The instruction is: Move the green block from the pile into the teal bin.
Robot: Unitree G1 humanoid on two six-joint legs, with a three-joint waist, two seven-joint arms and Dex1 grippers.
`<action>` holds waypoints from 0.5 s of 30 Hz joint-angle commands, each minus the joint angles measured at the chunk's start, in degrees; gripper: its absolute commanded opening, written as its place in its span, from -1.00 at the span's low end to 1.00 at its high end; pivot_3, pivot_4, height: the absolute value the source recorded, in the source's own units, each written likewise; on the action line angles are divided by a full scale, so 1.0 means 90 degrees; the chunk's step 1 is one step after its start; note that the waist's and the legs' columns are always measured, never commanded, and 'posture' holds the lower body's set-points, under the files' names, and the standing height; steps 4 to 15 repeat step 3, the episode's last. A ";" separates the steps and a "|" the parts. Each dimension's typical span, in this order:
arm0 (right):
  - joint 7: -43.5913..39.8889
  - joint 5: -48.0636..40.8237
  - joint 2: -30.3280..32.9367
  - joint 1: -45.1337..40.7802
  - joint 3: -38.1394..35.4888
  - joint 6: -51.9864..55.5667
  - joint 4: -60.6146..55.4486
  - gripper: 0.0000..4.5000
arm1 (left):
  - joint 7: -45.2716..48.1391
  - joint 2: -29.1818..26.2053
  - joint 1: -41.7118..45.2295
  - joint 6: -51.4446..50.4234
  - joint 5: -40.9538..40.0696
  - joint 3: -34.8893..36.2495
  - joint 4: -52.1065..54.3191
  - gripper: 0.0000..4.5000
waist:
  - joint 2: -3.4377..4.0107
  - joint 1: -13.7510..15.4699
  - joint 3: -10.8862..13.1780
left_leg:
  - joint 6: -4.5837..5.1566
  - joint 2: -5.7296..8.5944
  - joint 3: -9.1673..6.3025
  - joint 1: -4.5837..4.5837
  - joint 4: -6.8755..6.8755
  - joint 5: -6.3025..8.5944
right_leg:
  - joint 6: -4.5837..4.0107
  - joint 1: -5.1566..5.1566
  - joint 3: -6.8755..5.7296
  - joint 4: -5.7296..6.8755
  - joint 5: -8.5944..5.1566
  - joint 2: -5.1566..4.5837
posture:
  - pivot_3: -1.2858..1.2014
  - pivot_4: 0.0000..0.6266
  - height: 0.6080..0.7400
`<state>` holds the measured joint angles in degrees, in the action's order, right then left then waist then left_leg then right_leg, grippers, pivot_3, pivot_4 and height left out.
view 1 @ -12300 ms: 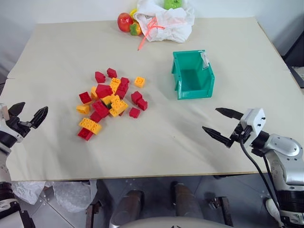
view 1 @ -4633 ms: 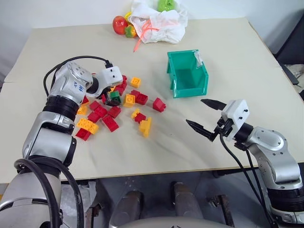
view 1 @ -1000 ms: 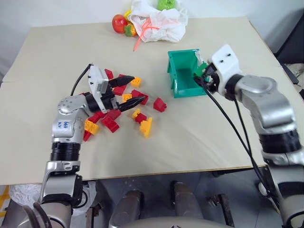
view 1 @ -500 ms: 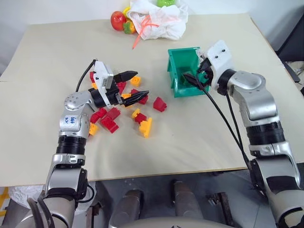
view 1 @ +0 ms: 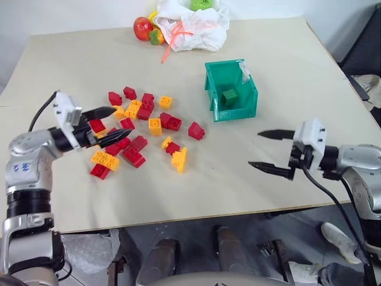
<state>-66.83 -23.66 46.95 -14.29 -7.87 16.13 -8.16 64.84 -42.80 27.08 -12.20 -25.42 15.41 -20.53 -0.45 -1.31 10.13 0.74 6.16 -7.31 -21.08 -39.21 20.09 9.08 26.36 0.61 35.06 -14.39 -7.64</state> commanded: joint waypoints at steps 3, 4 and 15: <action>-0.0194 -0.0015 -0.0026 -0.0060 -0.0110 -0.0644 0.0288 0.99 | 0.0442 -0.0408 -0.0743 0.0098 -0.0360 0.0603 0.0268 1.00 | 0.0000 0.0019 0.0000 | -0.0003 -0.0005 0.0001 0.0001 0.0000 -0.0004 | -0.0003 0.0001 0.0000 -0.0005 0.0006 0.0004 | 0.03 -0.52 1.00; -0.0194 -0.0015 -0.0026 -0.0060 -0.0110 -0.0644 0.0288 0.99 | 0.0442 -0.0408 -0.0743 0.0098 -0.0360 0.0603 0.0268 1.00 | 0.0000 0.0019 0.0000 | -0.0003 -0.0005 0.0001 0.0001 0.0000 -0.0004 | -0.0003 0.0001 0.0000 -0.0005 0.0006 0.0004 | 0.03 -0.52 1.00; -0.0194 -0.0015 -0.0026 -0.0060 -0.0110 -0.0644 0.0288 0.99 | 0.0442 -0.0408 -0.0743 0.0098 -0.0360 0.0603 0.0268 1.00 | 0.0000 0.0019 0.0000 | -0.0003 -0.0005 0.0001 0.0001 0.0000 -0.0004 | -0.0003 0.0001 0.0000 -0.0005 0.0006 0.0004 | 0.03 -0.52 1.00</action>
